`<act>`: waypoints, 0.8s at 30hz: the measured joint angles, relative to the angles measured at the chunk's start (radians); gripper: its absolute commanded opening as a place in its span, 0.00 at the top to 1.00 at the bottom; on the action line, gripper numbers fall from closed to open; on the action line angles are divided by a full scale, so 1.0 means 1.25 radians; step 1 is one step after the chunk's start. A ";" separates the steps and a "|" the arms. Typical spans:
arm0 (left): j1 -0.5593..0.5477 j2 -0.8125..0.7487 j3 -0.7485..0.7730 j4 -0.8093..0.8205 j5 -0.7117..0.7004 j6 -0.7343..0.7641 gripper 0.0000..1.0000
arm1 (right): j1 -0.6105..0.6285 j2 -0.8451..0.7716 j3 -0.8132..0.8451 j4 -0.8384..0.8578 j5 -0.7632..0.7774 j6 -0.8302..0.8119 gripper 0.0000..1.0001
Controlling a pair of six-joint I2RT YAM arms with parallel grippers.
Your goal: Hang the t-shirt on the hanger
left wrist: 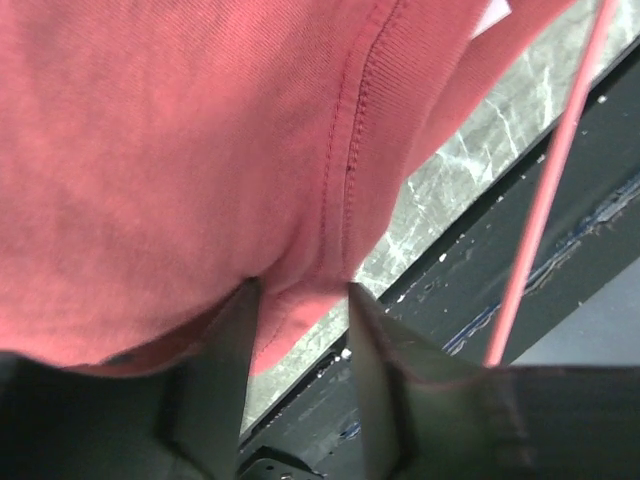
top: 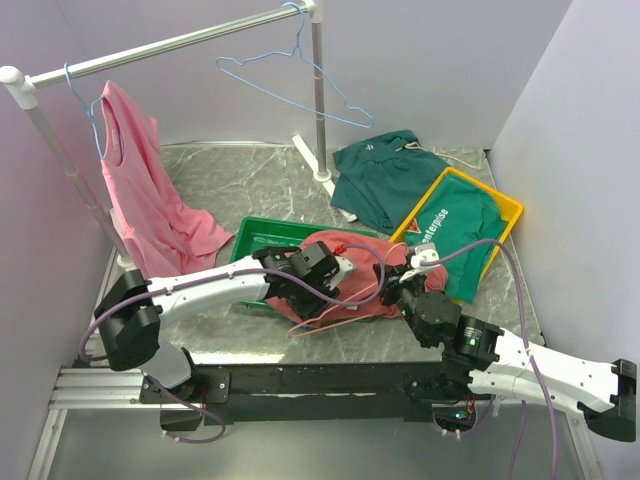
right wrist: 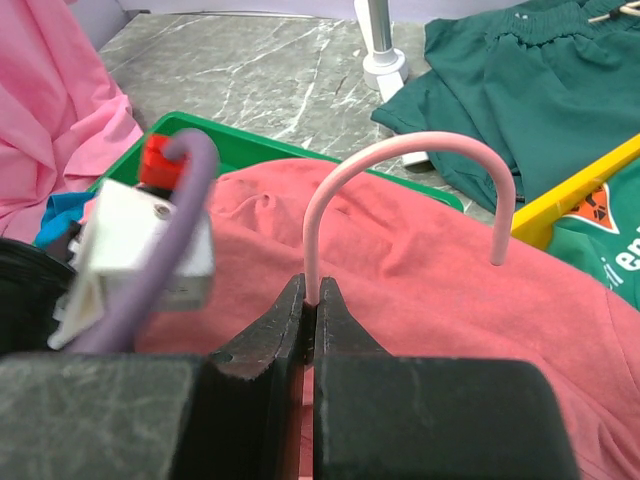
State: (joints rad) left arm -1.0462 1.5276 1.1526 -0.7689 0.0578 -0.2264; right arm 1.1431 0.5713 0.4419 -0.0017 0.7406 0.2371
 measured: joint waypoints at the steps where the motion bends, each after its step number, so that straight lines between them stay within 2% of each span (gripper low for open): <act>1: -0.002 0.005 0.000 0.001 -0.005 -0.002 0.71 | 0.000 0.000 0.000 0.000 0.000 0.000 1.00; 3: -0.005 0.014 0.000 0.002 -0.014 -0.003 0.79 | 0.000 0.000 0.000 0.000 0.001 0.000 1.00; 10: 0.002 -0.003 0.006 0.005 -0.027 -0.003 0.90 | 0.000 0.011 0.013 -0.009 0.032 0.004 1.00; 15: 0.070 -0.075 0.006 0.018 0.015 0.000 0.99 | 0.003 0.052 0.075 -0.028 0.079 0.004 1.00; 19: 0.145 -0.135 0.004 0.035 0.049 0.000 0.99 | 0.004 0.099 0.132 -0.042 0.130 -0.002 1.00; 24: 0.189 -0.209 -0.017 0.063 0.086 0.000 0.99 | 0.005 0.185 0.214 -0.053 0.222 -0.034 1.00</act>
State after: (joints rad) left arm -0.8101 1.2667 1.1313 -0.6903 0.1650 -0.2264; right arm 1.1496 0.8024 0.7097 -0.0677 1.0176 0.1944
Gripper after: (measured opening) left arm 0.026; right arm 0.049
